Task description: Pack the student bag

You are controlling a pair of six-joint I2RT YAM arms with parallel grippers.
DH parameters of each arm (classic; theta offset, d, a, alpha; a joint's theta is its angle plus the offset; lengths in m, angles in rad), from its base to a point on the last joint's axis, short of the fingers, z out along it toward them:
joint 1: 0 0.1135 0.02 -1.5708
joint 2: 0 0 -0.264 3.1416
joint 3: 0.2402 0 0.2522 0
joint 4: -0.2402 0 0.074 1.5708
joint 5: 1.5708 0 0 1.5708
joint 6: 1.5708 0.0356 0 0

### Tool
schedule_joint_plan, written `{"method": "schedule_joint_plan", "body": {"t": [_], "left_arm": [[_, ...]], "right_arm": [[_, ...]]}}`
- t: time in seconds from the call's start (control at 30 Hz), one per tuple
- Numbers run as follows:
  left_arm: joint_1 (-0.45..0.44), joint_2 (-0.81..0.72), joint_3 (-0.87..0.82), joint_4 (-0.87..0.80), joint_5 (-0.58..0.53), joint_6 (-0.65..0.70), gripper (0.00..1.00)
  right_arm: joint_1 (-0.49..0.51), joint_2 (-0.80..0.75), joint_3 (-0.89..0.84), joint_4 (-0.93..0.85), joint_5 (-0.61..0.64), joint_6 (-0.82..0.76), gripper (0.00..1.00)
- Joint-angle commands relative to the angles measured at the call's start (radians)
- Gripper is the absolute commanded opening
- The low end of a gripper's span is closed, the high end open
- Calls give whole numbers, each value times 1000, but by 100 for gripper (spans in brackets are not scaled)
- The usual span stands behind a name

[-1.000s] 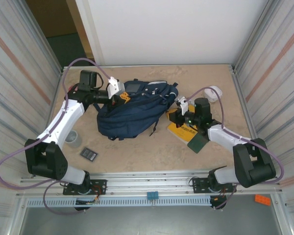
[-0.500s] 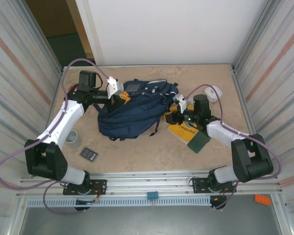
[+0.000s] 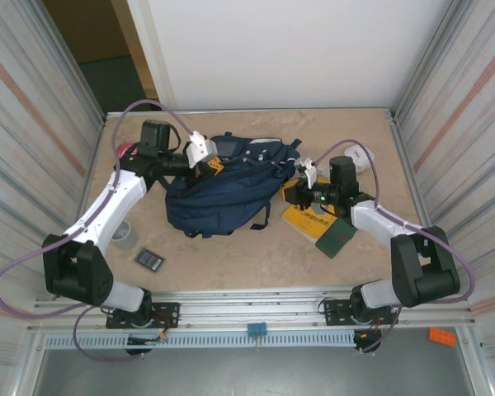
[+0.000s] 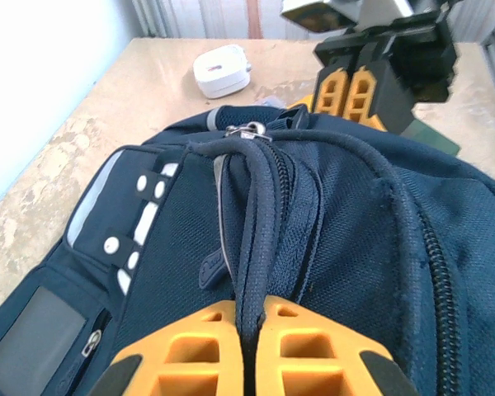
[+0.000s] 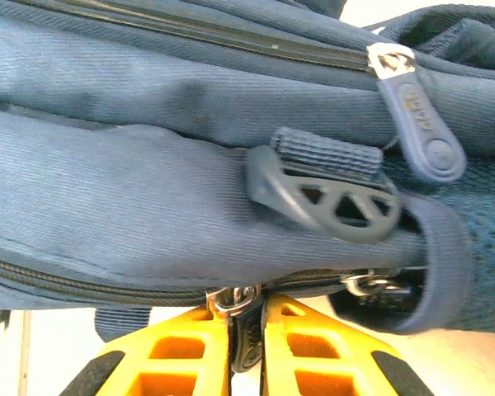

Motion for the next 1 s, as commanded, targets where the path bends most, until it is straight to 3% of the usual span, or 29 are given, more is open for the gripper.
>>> {"method": "schedule_joint_plan", "body": {"t": [0.0,0.23,0.53,0.83,0.97], "left_arm": [[-18,-42,-16,94,-209,-59,0],[-28,-39,-60,198,-331,-160,0],[-76,-19,-66,247,-334,-186,0],[-226,-18,-93,320,-613,-324,0],[-235,-37,-124,356,-613,-339,0]], "right_arm": [[15,-76,22,-89,-31,-55,10],[59,-144,35,-210,-2,-100,9],[75,-143,44,-182,-4,-14,8],[167,-71,166,-238,6,53,9],[142,-33,179,-237,5,161,12]]}}
